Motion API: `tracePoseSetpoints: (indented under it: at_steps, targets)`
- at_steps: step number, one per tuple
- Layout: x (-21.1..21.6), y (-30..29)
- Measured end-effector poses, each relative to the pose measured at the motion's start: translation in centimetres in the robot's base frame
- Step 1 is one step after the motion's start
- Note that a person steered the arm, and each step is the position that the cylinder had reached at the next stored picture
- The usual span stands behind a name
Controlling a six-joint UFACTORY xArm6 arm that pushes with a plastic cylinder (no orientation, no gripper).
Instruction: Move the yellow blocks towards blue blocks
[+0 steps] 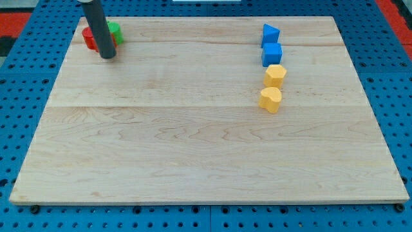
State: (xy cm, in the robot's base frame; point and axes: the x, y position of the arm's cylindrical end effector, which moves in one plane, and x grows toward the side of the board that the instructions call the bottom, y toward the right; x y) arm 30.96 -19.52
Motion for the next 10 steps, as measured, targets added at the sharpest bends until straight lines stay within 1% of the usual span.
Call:
tracePoseSetpoints:
  at_steps: [1,2,3,4,6,7,8,9,10]
  targets:
    - [-0.2,0.3]
    - [1.4,4.8]
    - [2.3,14.5]
    - [7.8,19.1]
    - [8.4,19.5]
    - [10.4,19.5]
    - [15.3,17.3]
    - [17.1,15.3]
    - [20.7,17.4]
